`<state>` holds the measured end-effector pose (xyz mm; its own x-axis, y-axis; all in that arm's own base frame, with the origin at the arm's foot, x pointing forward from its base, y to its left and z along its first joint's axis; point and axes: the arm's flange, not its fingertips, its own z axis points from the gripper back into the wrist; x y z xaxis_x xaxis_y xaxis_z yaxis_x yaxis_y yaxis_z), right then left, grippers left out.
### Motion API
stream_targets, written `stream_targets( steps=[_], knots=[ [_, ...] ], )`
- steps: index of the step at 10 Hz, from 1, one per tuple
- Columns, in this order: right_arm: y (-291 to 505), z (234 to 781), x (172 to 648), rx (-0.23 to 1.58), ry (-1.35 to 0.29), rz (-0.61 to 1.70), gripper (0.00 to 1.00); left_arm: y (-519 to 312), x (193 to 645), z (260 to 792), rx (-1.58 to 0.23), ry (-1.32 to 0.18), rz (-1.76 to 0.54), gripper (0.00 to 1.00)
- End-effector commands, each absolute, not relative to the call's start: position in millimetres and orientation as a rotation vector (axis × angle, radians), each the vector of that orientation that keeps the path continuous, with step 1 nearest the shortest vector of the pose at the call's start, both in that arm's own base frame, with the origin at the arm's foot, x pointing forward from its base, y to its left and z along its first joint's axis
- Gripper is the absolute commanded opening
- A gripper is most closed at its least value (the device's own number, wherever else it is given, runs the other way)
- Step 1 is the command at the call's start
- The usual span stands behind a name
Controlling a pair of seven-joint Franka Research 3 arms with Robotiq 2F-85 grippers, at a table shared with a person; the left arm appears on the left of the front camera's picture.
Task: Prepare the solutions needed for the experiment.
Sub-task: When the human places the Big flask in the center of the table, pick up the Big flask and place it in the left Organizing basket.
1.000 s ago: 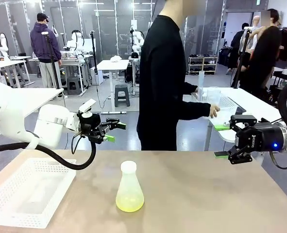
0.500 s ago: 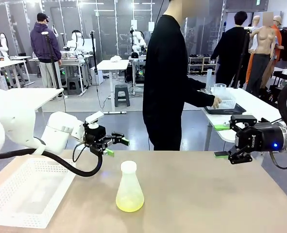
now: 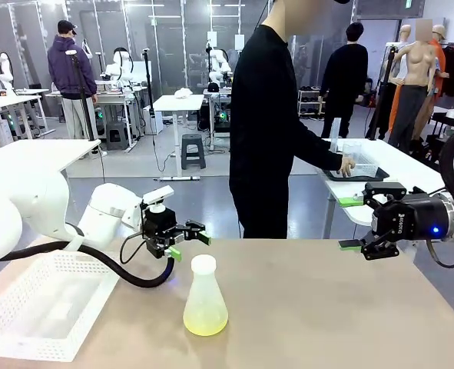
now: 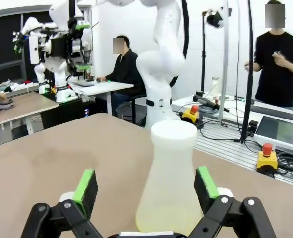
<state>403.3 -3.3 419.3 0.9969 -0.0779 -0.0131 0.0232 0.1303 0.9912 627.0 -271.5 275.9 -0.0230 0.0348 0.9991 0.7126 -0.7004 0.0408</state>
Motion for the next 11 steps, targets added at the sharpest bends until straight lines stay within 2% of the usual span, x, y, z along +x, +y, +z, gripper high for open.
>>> stream_targets(
  steps=[1, 6, 8, 9, 11],
  knots=[
    [-3, 421, 403, 1.445, -0.050, -0.069, 1.00, -278, 630, 277, -1.868, -0.742, -1.765, 1.00],
    [-3, 421, 403, 1.445, -0.050, -0.069, 1.00, -301, 617, 268, -1.884, -0.620, -1.808, 1.00],
    [-3, 421, 403, 1.445, -0.050, -0.069, 1.00, -304, 615, 263, -1.883, -0.616, -1.811, 1.00],
    [-3, 421, 403, 1.445, -0.050, -0.069, 1.00, -299, 621, 268, -1.857, -0.692, -1.792, 1.00],
    [-3, 421, 403, 1.445, -0.050, -0.069, 1.00, -301, 611, 272, -1.845, -0.653, -1.827, 1.00]
  ],
)
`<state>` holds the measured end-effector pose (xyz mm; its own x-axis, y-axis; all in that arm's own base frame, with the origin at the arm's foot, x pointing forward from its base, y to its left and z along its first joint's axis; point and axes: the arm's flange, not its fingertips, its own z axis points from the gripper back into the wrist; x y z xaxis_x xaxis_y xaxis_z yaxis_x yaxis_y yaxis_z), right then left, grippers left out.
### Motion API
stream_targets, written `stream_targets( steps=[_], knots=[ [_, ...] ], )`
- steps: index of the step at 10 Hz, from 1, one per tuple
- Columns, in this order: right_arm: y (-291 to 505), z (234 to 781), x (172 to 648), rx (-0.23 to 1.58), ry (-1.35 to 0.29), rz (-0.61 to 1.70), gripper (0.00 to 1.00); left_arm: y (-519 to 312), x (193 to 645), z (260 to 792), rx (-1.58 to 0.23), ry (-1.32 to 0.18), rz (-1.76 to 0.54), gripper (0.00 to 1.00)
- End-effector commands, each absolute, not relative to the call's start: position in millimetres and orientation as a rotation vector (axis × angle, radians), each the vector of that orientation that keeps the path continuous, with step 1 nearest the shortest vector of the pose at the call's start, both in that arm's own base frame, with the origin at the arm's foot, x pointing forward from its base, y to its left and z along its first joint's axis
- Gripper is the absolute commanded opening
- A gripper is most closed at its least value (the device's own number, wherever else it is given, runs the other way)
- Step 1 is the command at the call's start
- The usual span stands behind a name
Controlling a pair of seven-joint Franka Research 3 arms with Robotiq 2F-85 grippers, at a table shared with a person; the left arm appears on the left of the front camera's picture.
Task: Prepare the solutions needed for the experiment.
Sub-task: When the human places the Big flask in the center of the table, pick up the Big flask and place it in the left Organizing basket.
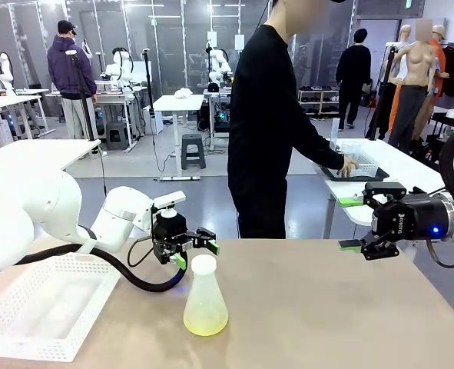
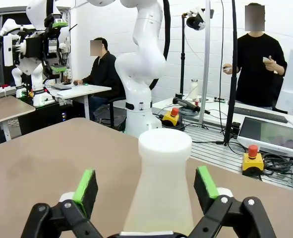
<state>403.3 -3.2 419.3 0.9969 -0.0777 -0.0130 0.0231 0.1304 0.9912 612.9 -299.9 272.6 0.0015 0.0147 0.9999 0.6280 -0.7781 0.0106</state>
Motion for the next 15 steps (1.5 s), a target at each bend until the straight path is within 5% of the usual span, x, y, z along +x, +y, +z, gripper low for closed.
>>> stream_targets(
  steps=[1, 10, 15],
  knots=[
    [-3, 421, 403, 1.445, -0.050, -0.069, 1.00, -301, 611, 272, -1.845, -0.653, -1.827, 1.00],
    [-3, 421, 403, 1.445, -0.050, -0.069, 1.00, -340, 584, 244, -1.990, -0.468, -1.842, 1.00],
    [-3, 421, 403, 1.445, -0.050, -0.069, 1.00, -339, 557, 272, -1.883, -0.407, -1.935, 1.00]
  ],
)
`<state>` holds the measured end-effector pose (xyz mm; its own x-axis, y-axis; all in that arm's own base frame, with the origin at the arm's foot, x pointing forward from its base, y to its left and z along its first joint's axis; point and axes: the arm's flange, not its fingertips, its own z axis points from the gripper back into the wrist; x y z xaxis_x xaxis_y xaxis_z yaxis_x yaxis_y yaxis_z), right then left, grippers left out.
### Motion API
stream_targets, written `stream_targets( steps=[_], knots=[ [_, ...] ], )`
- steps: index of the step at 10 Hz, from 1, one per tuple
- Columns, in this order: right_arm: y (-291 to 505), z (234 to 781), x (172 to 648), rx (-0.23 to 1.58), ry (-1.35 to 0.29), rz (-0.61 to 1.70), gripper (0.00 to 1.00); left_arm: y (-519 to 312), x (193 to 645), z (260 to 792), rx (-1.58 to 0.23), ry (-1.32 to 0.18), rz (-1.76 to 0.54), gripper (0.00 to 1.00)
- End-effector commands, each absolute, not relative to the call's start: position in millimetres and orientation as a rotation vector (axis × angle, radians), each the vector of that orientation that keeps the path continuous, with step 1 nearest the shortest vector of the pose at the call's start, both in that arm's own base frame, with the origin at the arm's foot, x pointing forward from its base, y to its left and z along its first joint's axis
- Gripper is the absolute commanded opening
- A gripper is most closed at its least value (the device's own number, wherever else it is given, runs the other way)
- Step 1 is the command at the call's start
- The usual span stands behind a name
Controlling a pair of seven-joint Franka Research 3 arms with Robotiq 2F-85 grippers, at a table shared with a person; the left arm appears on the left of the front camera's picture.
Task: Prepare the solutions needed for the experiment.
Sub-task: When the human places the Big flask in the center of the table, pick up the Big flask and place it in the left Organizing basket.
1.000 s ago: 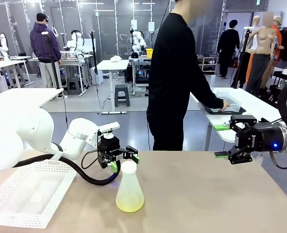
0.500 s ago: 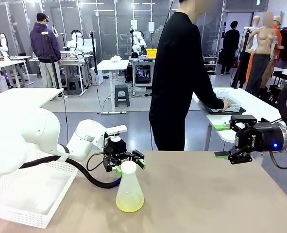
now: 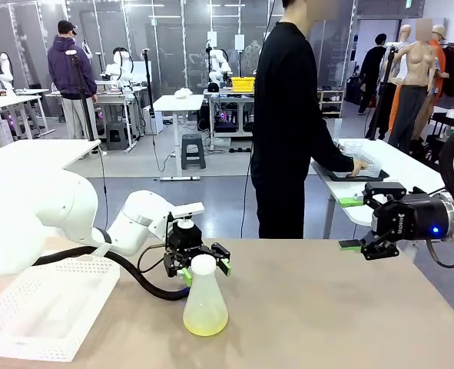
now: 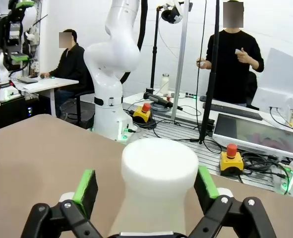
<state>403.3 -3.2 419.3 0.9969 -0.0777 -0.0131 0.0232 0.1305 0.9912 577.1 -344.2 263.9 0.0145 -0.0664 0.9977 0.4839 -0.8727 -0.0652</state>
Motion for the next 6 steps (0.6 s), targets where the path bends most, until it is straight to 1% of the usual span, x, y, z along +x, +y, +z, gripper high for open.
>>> stream_targets(
  steps=[1, 2, 4, 6],
  knots=[
    [-3, 421, 403, 1.445, -0.050, -0.069, 1.00, -338, 555, 277, -1.855, -0.377, -1.942, 1.00],
    [-3, 421, 403, 1.445, -0.050, -0.069, 1.00, -338, 556, 277, -1.865, -0.357, -1.941, 1.00],
    [-3, 421, 403, 1.445, -0.050, -0.069, 1.00, -340, 553, 262, -1.960, -0.398, -1.922, 1.00],
    [-3, 421, 403, 1.445, -0.050, -0.069, 1.00, -348, 553, 252, -1.973, -0.406, -1.931, 1.00]
  ],
)
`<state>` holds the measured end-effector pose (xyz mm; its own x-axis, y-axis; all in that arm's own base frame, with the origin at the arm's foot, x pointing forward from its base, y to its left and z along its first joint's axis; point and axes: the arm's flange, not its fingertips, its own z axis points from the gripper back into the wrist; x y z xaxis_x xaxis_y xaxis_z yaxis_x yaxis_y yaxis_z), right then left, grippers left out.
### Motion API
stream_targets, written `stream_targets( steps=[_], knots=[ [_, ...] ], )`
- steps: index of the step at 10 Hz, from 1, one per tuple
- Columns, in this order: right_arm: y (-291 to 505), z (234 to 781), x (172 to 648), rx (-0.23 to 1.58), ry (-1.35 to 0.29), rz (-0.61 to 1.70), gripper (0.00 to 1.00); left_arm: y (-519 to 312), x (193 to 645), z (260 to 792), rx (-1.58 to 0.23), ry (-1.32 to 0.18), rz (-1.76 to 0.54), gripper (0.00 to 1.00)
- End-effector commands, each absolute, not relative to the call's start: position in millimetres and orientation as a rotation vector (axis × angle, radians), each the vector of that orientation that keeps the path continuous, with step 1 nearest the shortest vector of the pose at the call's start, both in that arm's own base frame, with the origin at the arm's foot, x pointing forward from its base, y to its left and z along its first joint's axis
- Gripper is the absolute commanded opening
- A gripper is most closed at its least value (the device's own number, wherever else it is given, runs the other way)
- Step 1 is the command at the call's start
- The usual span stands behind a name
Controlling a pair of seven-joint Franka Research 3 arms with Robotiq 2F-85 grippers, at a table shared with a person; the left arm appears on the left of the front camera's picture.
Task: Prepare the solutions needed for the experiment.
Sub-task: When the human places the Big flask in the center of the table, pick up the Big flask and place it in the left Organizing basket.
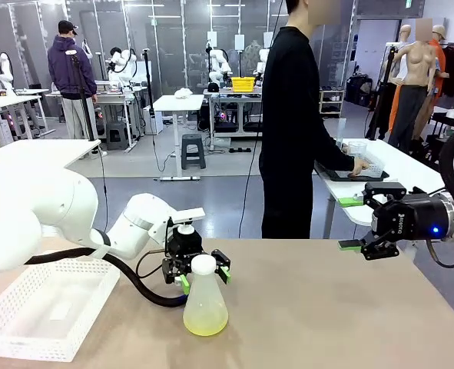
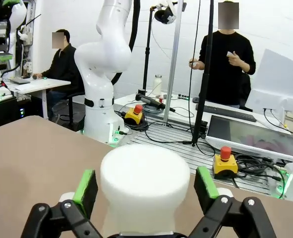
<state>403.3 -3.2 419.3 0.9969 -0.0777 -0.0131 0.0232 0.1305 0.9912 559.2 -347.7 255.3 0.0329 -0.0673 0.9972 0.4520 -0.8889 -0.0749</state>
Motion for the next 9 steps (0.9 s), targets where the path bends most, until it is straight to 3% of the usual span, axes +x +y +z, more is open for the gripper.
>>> stream_targets(
  steps=[1, 5, 7, 9],
  knots=[
    [-3, 421, 403, 1.445, -0.050, -0.069, 1.00, -355, 551, 250, -1.996, -0.411, -1.946, 1.00],
    [-3, 421, 403, 1.445, -0.050, -0.069, 1.00, -352, 551, 250, -2.004, -0.525, -1.949, 1.00],
    [-3, 421, 403, 1.445, -0.050, -0.069, 1.00, -349, 558, 249, -2.007, -0.540, -1.923, 0.90],
    [-3, 421, 403, 1.445, -0.050, -0.069, 1.00, -347, 562, 252, -2.004, -0.543, -1.909, 0.71]
  ],
)
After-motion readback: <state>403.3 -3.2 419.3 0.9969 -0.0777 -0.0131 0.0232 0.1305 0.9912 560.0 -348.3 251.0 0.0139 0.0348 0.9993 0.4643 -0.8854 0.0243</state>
